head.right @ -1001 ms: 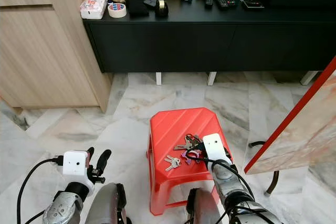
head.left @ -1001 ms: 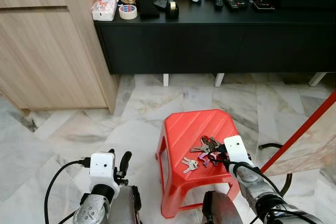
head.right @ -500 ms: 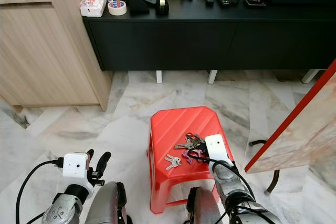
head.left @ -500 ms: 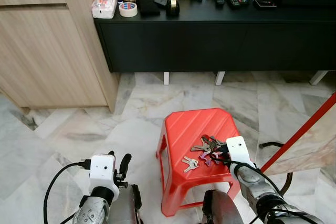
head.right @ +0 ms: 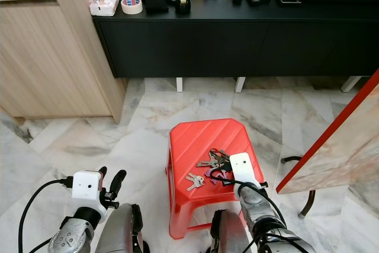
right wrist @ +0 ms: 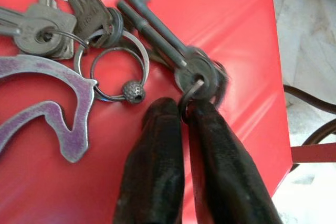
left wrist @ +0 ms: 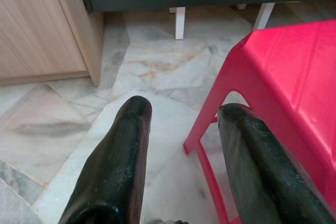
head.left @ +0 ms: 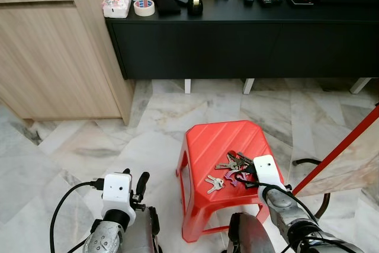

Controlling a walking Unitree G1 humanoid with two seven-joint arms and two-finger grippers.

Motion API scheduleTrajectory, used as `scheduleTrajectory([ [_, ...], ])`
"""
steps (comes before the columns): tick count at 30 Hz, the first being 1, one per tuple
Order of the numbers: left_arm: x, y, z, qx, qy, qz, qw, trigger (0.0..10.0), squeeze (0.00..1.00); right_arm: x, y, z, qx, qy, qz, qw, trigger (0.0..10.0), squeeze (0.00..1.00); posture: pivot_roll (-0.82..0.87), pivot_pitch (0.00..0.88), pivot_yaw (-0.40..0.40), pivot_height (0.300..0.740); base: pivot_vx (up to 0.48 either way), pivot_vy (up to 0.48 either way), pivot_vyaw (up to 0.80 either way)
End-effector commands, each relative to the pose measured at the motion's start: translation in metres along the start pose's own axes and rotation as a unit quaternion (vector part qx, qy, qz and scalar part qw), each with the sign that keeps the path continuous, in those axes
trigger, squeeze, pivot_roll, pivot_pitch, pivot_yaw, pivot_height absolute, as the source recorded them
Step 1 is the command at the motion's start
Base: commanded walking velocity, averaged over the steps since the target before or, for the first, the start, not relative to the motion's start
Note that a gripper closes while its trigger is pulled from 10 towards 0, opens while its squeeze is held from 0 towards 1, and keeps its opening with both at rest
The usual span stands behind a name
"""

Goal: Hang keys on a hook

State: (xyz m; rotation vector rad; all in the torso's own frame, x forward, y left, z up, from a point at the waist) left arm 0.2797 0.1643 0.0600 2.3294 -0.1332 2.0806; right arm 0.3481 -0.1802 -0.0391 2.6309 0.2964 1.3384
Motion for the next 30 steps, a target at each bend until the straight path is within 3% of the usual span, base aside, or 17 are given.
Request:
scheduleTrajectory([
  [1, -0.006, -0.002, -0.001, 0.005, -0.014, 0.003, 1.000, 10.0, 0.00, -0.004, -0.007, -0.001, 0.013, 0.000, 0.010, 1.000, 0.0, 0.00, 0.16, 0.147, -0.046, 0.593, 0.000, 0.000, 0.00],
  [14, -0.006, -0.002, 0.008, 0.007, -0.009, 0.003, 1.000, 10.0, 0.00, 0.024, -0.012, -0.002, 0.022, 0.076, 0.050, 0.996, 0.0, 0.00, 0.15, 0.108, -0.057, 0.593, 0.000, 0.000, 0.00],
  [20, -0.003, -0.003, 0.016, 0.008, -0.004, 0.003, 1.000, 10.0, 0.00, 0.031, -0.011, -0.005, 0.018, 0.102, 0.099, 0.990, 0.0, 0.00, 0.14, 0.073, -0.058, 0.593, 0.000, 0.000, 0.00],
  [22, 0.000, -0.002, 0.021, 0.004, 0.003, 0.011, 1.000, 10.0, 0.00, 0.038, -0.010, -0.006, 0.028, 0.121, 0.184, 0.975, 0.0, 0.00, 0.13, 0.052, -0.058, 0.593, 0.000, 0.000, 0.00],
  [25, 0.001, -0.002, 0.024, 0.001, 0.006, 0.014, 1.000, 10.0, 0.00, 0.048, -0.012, -0.008, 0.046, 0.144, 0.224, 0.963, 0.0, 0.00, 0.13, 0.039, -0.058, 0.593, 0.000, 0.000, 0.00],
  [26, 0.003, -0.002, 0.028, 0.001, 0.010, 0.017, 1.000, 10.0, 0.00, 0.058, -0.010, -0.009, 0.058, 0.165, 0.275, 0.945, 0.0, 0.00, 0.12, 0.023, -0.057, 0.593, 0.000, 0.000, 0.00],
  [27, 0.003, -0.002, 0.030, 0.001, 0.010, 0.017, 1.000, 10.0, 0.00, 0.061, -0.009, -0.009, 0.059, 0.169, 0.295, 0.938, 0.0, 0.00, 0.12, 0.015, -0.057, 0.593, 0.000, 0.000, 0.00],
  [30, 0.006, -0.003, 0.035, 0.001, 0.016, 0.018, 1.000, 10.0, 0.00, 0.070, -0.001, -0.008, 0.060, 0.179, 0.390, 0.901, 0.0, 0.00, 0.11, 0.000, -0.058, 0.593, 0.000, 0.000, 0.00],
])
Point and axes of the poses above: a point about 5 cm out from each wrist's last joint towards the gripper, its own z axis pointing out of the wrist towards the gripper, its own x axis along the axis of the wrist's last joint, y = z × x, the point moved 6 cm from there along z, pointing out of the wrist towards the gripper
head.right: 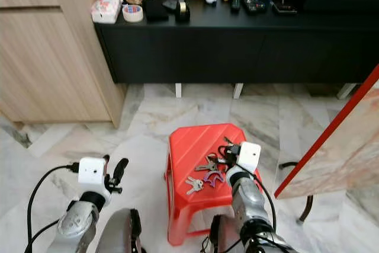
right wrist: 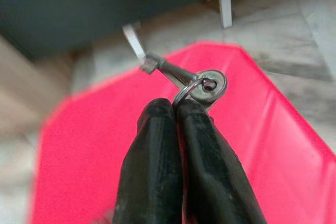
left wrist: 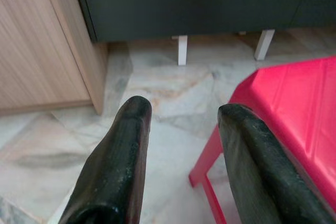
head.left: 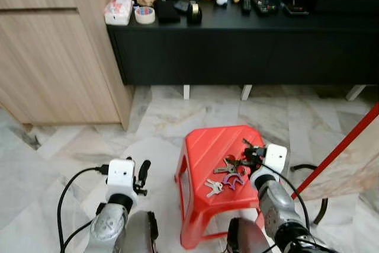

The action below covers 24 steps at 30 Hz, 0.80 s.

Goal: Hang keys on a hook

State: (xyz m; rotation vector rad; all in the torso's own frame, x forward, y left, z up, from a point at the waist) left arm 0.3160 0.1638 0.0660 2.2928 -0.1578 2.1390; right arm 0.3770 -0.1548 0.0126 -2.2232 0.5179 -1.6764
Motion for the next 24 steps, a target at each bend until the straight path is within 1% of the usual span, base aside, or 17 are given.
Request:
scheduleTrajectory([
  [1, -0.002, -0.001, 0.003, 0.001, -0.002, 0.009, 1.000, 10.0, 0.00, 0.013, 0.000, 0.004, -0.003, 0.015, 0.053, 0.998, 0.0, 0.00, 0.11, 0.000, -0.058, 0.593, 0.000, 0.000, 0.00],
  [6, -0.001, -0.001, 0.008, -0.002, 0.004, 0.020, 1.000, 10.0, 0.00, 0.010, -0.010, 0.005, 0.016, 0.009, 0.027, 0.999, 0.0, 0.00, 0.11, 0.000, -0.060, 0.593, 0.000, 0.000, 0.00],
  [7, -0.001, -0.001, 0.008, -0.002, 0.005, 0.021, 1.000, 10.0, 0.00, 0.011, -0.012, 0.005, 0.019, 0.014, 0.009, 1.000, 0.0, 0.00, 0.11, 0.000, -0.062, 0.593, 0.000, 0.000, 0.00],
  [8, -0.001, -0.001, 0.008, -0.002, 0.005, 0.021, 1.000, 10.0, 0.00, 0.011, -0.012, 0.005, 0.019, 0.014, 0.009, 1.000, 0.0, 0.00, 0.11, 0.000, -0.062, 0.593, 0.000, 0.000, 0.00],
  [10, -0.001, -0.001, 0.011, -0.002, 0.008, 0.023, 1.000, 10.0, 0.00, 0.021, -0.016, 0.004, 0.028, 0.041, -0.033, 0.998, 0.0, 0.00, 0.11, 0.000, -0.065, 0.593, 0.000, 0.000, 0.00],
  [11, -0.001, -0.001, 0.011, -0.002, 0.008, 0.023, 1.000, 10.0, 0.00, 0.021, -0.016, 0.004, 0.028, 0.041, -0.033, 0.998, 0.0, 0.00, 0.11, 0.000, -0.065, 0.593, 0.000, 0.000, 0.00],
  [12, -0.001, -0.001, 0.011, -0.001, 0.008, 0.023, 1.000, 10.0, 0.00, 0.023, -0.017, 0.004, 0.029, 0.045, -0.036, 0.998, 4.9, 0.00, 0.11, 0.000, -0.065, 0.593, 0.000, 0.000, 0.00],
  [13, -0.004, -0.002, 0.012, 0.000, 0.006, 0.023, 1.000, 10.0, 0.00, 0.023, -0.015, 0.005, 0.021, 0.040, -0.035, 0.998, 10.0, 0.00, 0.10, 0.000, -0.070, 0.593, 0.000, 0.000, 0.00],
  [15, -0.006, -0.002, 0.013, 0.001, 0.005, 0.023, 1.000, 10.0, 0.00, 0.020, -0.012, 0.005, 0.015, 0.030, -0.042, 0.999, 10.0, 0.00, 0.10, 0.000, -0.073, 0.593, 0.000, 0.000, 0.00],
  [17, -0.007, -0.003, 0.013, 0.003, 0.004, 0.022, 1.000, 10.0, 0.00, 0.011, -0.003, 0.004, -0.004, 0.004, -0.034, 0.999, 10.0, 0.00, 0.10, 0.000, -0.075, 0.593, 0.000, 0.000, 0.00],
  [18, -0.008, -0.003, 0.013, 0.004, 0.004, 0.022, 1.000, 10.0, 0.00, 0.003, 0.003, 0.003, -0.016, -0.020, -0.041, 0.999, 10.0, 0.00, 0.10, 0.000, -0.075, 0.593, 0.000, 0.000, 0.00],
  [19, -0.008, -0.003, 0.014, 0.002, 0.004, 0.023, 1.000, 10.0, 0.00, -0.017, 0.016, -0.001, -0.047, -0.082, -0.080, 0.992, 10.0, 0.00, 0.10, 0.000, -0.074, 0.593, 0.000, 0.000, 0.00],
  [20, -0.008, -0.003, 0.014, 0.002, 0.004, 0.023, 1.000, 10.0, 0.00, -0.017, 0.016, -0.001, -0.047, -0.082, -0.080, 0.992, 10.0, 0.00, 0.10, 0.000, -0.074, 0.593, 0.000, 0.000, 0.00],
  [21, -0.008, -0.003, 0.014, 0.002, 0.004, 0.023, 1.000, 10.0, 0.00, -0.030, 0.028, -0.006, -0.071, -0.125, -0.111, 0.983, 10.0, 0.00, 0.10, 0.000, -0.074, 0.593, 0.000, 0.000, 0.00],
  [22, -0.008, -0.003, 0.014, 0.000, 0.003, 0.025, 1.000, 10.0, 0.00, -0.031, 0.034, -0.007, -0.091, -0.127, -0.050, 0.986, 10.0, 0.00, 0.10, 0.000, -0.071, 0.593, 0.000, 0.000, 0.00],
  [23, -0.008, -0.003, 0.014, 0.000, 0.003, 0.025, 1.000, 10.0, 0.00, -0.031, 0.034, -0.007, -0.091, -0.127, -0.050, 0.986, 10.0, 0.00, 0.10, 0.000, -0.071, 0.593, 0.000, 0.000, 0.00],
  [24, -0.010, -0.005, 0.013, -0.001, 0.003, 0.028, 1.000, 10.0, 0.00, -0.019, 0.034, -0.004, -0.095, -0.088, 0.056, 0.990, 10.0, 0.00, 0.10, 0.000, -0.066, 0.593, 0.000, 0.000, 0.00],
])
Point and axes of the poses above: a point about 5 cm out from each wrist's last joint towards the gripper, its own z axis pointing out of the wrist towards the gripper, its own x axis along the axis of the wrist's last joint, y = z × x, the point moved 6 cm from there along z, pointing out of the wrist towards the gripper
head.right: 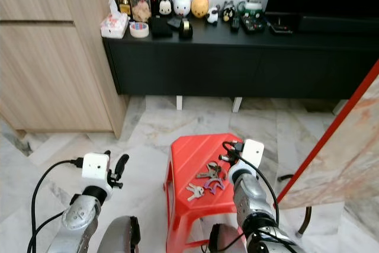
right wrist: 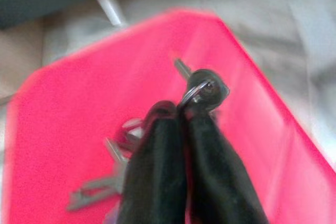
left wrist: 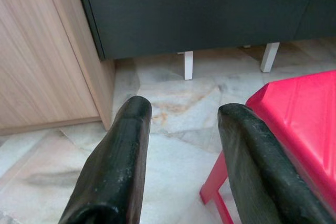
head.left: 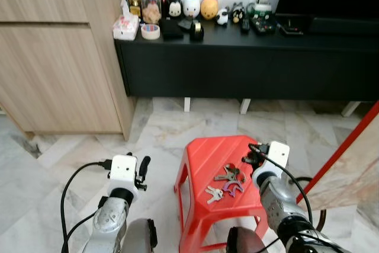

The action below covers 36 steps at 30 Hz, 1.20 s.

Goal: Hang keys on a hook

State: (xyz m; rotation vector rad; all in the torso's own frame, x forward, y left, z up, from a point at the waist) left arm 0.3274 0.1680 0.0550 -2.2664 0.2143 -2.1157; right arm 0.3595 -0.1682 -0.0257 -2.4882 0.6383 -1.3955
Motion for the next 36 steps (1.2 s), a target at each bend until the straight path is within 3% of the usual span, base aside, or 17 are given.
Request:
scheduleTrajectory([
  [1, 0.000, -0.002, 0.001, -0.002, 0.003, 0.003, 1.000, 10.0, 0.00, 0.019, -0.001, 0.001, 0.010, 0.033, 0.080, 0.996, 10.0, 0.00, 0.09, 0.000, -0.065, 0.593, 0.000, 0.000, 0.00],
  [5, -0.001, -0.004, 0.001, -0.001, 0.003, 0.006, 1.000, 10.0, 0.00, 0.039, -0.017, 0.001, 0.049, 0.073, 0.054, 0.995, 10.0, 0.00, 0.10, 0.000, -0.063, 0.593, 0.000, 0.000, 0.00],
  [9, -0.001, -0.002, 0.001, -0.001, 0.004, 0.007, 1.000, 10.0, 0.00, 0.046, -0.022, 0.001, 0.059, 0.082, 0.113, 0.988, 10.0, 0.00, 0.10, 0.000, -0.065, 0.593, 0.000, 0.000, 0.00],
  [11, -0.001, 0.000, 0.001, -0.003, 0.005, 0.008, 1.000, 10.0, 0.00, 0.057, -0.032, -0.001, 0.084, 0.108, 0.058, 0.989, 10.0, 0.00, 0.10, 0.000, -0.063, 0.593, 0.000, 0.000, 0.00],
  [12, -0.002, 0.000, 0.001, -0.004, 0.005, 0.008, 1.000, 10.0, 0.00, 0.056, -0.036, -0.001, 0.087, 0.106, -0.001, 0.991, 10.0, 0.00, 0.10, 0.000, -0.063, 0.593, 0.000, 0.000, 0.00],
  [13, -0.002, 0.001, 0.001, -0.006, 0.005, 0.008, 1.000, 10.0, 0.00, 0.034, -0.037, 0.002, 0.072, 0.057, -0.211, 0.973, 10.0, 0.00, 0.10, 0.000, -0.063, 0.593, 0.000, 0.000, 0.00],
  [15, -0.002, 0.002, 0.000, -0.007, 0.005, 0.008, 1.000, 10.0, 0.00, 0.018, -0.028, 0.003, 0.052, 0.021, -0.359, 0.932, 10.0, 0.00, 0.09, 0.000, -0.064, 0.593, 0.000, 0.000, 0.00],
  [17, -0.002, 0.003, 0.000, -0.008, 0.005, 0.009, 1.000, 10.0, 0.00, 0.024, -0.022, 0.001, 0.044, 0.038, -0.460, 0.886, 10.0, 0.00, 0.10, 0.000, -0.065, 0.593, 0.000, 0.000, 0.00],
  [18, -0.002, 0.003, 0.000, -0.008, 0.005, 0.009, 1.000, 10.0, 0.00, 0.024, -0.022, 0.001, 0.044, 0.038, -0.460, 0.886, 10.0, 0.00, 0.10, 0.000, -0.065, 0.593, 0.000, 0.000, 0.00],
  [22, -0.003, 0.003, 0.001, -0.005, 0.005, 0.007, 1.000, 10.0, 0.00, 0.044, -0.008, 0.001, 0.003, 0.054, -0.558, 0.828, 10.0, 0.00, 0.09, 0.000, -0.069, 0.593, 0.000, 0.000, 0.00],
  [23, -0.003, 0.003, 0.001, -0.006, 0.005, 0.007, 1.000, 10.0, 0.00, 0.045, -0.006, 0.002, 0.003, 0.054, -0.549, 0.834, 10.0, 0.00, 0.09, 0.000, -0.071, 0.593, 0.000, 0.000, 0.00],
  [26, -0.004, 0.006, 0.000, -0.007, 0.005, 0.005, 1.000, 10.0, 0.00, 0.047, -0.006, 0.004, 0.008, 0.032, -0.221, 0.975, 10.0, 0.00, 0.09, 0.000, -0.074, 0.593, 0.000, 0.000, 0.00],
  [27, -0.004, 0.007, 0.000, -0.007, 0.005, 0.004, 1.000, 10.0, 0.00, 0.049, -0.006, 0.005, 0.007, 0.031, -0.127, 0.991, 10.0, 0.00, 0.09, 0.000, -0.074, 0.593, 0.000, 0.000, 0.00],
  [31, -0.005, 0.007, -0.001, -0.007, 0.004, 0.005, 1.000, 10.0, 0.00, 0.046, -0.005, 0.006, 0.008, 0.003, 0.113, 0.994, 10.0, 0.00, 0.09, 0.000, -0.074, 0.593, 0.000, 0.000, 0.00],
  [33, -0.005, 0.006, -0.001, -0.007, 0.004, 0.006, 1.000, 10.0, 0.00, 0.044, -0.012, 0.007, 0.024, -0.007, 0.149, 0.989, 10.0, 0.00, 0.09, 0.000, -0.071, 0.593, 0.000, 0.000, 0.00],
  [35, -0.005, 0.006, -0.001, -0.008, 0.003, 0.007, 1.000, 10.0, 0.00, 0.046, -0.013, 0.007, 0.025, 0.005, 0.116, 0.993, 10.0, 0.00, 0.09, 0.000, -0.071, 0.593, 0.000, 0.000, 0.00],
  [36, -0.005, 0.005, -0.001, -0.007, 0.004, 0.009, 1.000, 10.0, 0.00, 0.061, -0.017, 0.005, 0.030, 0.059, 0.014, 0.998, 10.0, 0.00, 0.10, 0.000, -0.071, 0.593, 0.000, 0.000, 0.00],
])
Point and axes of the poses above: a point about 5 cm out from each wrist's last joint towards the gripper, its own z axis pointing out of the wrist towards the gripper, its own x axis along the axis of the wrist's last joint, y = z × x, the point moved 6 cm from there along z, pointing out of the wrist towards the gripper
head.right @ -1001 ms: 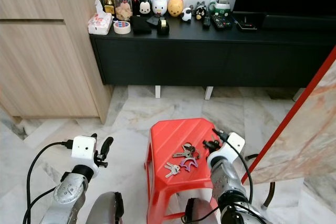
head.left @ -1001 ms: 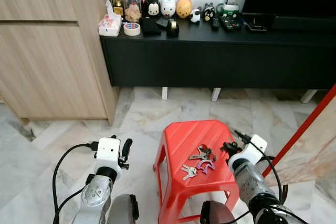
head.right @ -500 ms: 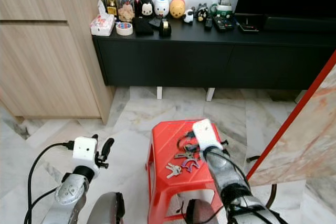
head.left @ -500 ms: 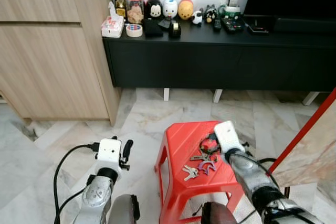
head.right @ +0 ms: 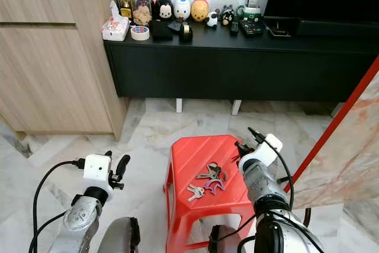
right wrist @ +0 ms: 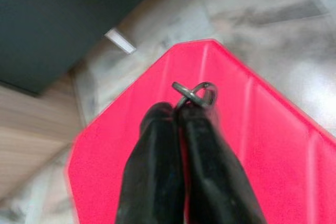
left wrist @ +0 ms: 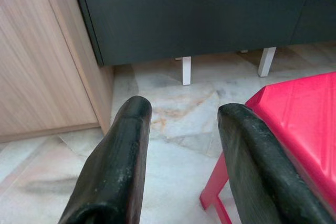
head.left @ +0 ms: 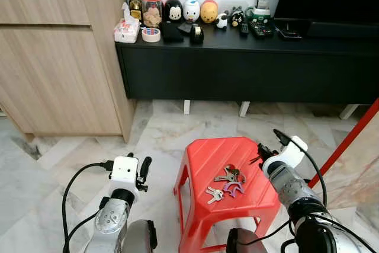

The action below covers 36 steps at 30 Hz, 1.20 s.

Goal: Hang keys on a hook

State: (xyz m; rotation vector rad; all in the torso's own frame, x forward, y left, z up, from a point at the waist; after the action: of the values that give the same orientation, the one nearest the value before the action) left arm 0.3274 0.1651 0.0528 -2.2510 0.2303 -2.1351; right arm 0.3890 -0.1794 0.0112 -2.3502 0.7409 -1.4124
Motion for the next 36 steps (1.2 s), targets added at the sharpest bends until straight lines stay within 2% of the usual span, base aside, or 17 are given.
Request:
scheduleTrajectory([
  [1, -0.003, 0.001, -0.002, -0.002, -0.004, 0.007, 1.000, 10.0, 0.00, 0.018, -0.009, -0.001, 0.016, 0.051, -0.070, 0.996, 10.0, 0.00, 0.10, 0.000, -0.072, 0.593, 0.000, 0.000, 0.00],
  [3, -0.004, 0.000, -0.002, -0.002, -0.004, 0.008, 1.000, 10.0, 0.00, 0.025, -0.013, -0.002, 0.024, 0.074, -0.099, 0.992, 10.0, 0.00, 0.10, 0.000, -0.072, 0.593, 0.000, 0.000, 0.00],
  [6, -0.006, 0.000, -0.002, 0.001, -0.007, 0.008, 1.000, 10.0, 0.00, 0.023, -0.019, -0.004, 0.034, 0.082, -0.170, 0.981, 10.0, 0.00, 0.10, 0.000, -0.072, 0.593, 0.000, 0.000, 0.00],
  [8, -0.008, -0.001, -0.003, 0.003, -0.011, 0.006, 1.000, 10.0, 0.00, 0.018, -0.023, -0.005, 0.046, 0.080, -0.179, 0.980, 10.0, 0.00, 0.10, 0.000, -0.072, 0.593, 0.000, 0.000, 0.00],
  [13, -0.008, -0.001, -0.003, 0.011, -0.010, -0.004, 1.000, 10.0, 0.00, 0.008, -0.016, -0.008, 0.042, 0.079, -0.222, 0.971, 10.0, 0.00, 0.09, 0.000, -0.081, 0.593, 0.000, 0.000, 0.00],
  [19, -0.008, -0.001, -0.004, 0.012, -0.008, -0.007, 1.000, 10.0, 0.00, 0.011, -0.012, -0.013, 0.037, 0.100, -0.235, 0.966, 10.0, 0.00, 0.09, 0.000, -0.084, 0.597, 0.000, 0.000, 0.00],
  [36, -0.013, -0.008, -0.005, 0.023, -0.014, -0.014, 1.000, 10.0, 0.00, 0.009, -0.012, -0.015, 0.037, 0.108, -0.236, 0.965, 10.0, 0.00, 0.09, 0.000, -0.089, 0.688, 0.000, 0.000, 0.00],
])
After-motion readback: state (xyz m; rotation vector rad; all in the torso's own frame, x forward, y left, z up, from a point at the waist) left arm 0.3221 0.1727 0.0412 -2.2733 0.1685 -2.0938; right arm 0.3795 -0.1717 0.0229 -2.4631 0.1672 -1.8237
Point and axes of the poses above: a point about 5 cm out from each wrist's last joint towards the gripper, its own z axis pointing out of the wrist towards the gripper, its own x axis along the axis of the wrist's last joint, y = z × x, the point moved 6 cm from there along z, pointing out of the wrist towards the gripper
